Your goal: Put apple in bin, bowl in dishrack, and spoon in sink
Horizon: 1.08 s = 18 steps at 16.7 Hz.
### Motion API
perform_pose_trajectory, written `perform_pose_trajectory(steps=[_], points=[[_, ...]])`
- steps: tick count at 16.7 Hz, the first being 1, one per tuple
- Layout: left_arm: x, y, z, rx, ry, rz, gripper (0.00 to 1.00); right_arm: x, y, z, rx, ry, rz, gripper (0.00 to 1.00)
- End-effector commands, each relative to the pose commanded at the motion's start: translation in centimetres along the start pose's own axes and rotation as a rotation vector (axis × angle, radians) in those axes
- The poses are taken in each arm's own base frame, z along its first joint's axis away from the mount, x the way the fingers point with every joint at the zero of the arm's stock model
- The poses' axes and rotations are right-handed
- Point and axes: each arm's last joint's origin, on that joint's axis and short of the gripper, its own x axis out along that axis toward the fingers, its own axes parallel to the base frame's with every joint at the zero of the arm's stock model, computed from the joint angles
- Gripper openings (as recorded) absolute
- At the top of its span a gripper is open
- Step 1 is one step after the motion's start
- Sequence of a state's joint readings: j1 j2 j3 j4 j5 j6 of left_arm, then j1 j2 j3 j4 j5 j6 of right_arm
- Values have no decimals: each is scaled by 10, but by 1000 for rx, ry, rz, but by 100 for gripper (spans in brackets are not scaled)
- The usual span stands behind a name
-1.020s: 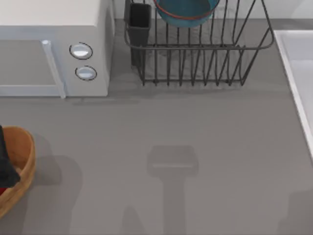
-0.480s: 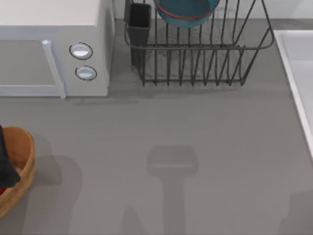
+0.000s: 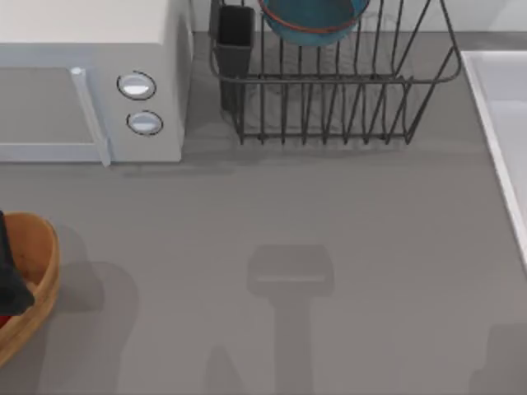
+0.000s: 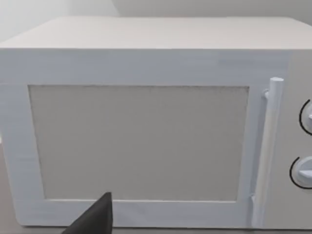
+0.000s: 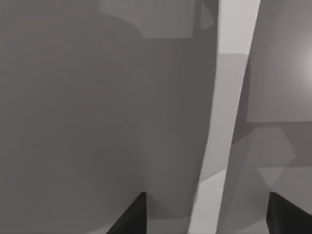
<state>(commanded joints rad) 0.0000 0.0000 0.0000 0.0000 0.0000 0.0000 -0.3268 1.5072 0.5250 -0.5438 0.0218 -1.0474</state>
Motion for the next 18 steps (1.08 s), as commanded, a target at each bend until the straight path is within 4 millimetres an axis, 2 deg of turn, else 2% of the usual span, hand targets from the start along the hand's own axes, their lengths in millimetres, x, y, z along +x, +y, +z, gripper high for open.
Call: perform_pose_trajectory(steps=[4, 5, 7, 9, 16, 18], points=[[0, 0, 0, 0, 0, 0, 100, 0, 0, 0, 0, 0, 0, 0], [0, 0, 0, 0, 0, 0, 100, -22, 1, 1, 46, -12, 21, 0], [0, 0, 0, 0, 0, 0, 100, -26, -1, 2, 45, -13, 19, 0], [0, 0, 0, 0, 0, 0, 100, -37, -5, 3, 43, -13, 18, 0], [0, 0, 0, 0, 0, 0, 100, -106, -6, 3, 42, -1, 39, 0], [0, 0, 0, 0, 0, 0, 100, -119, -5, 2, 45, -10, 25, 0]])
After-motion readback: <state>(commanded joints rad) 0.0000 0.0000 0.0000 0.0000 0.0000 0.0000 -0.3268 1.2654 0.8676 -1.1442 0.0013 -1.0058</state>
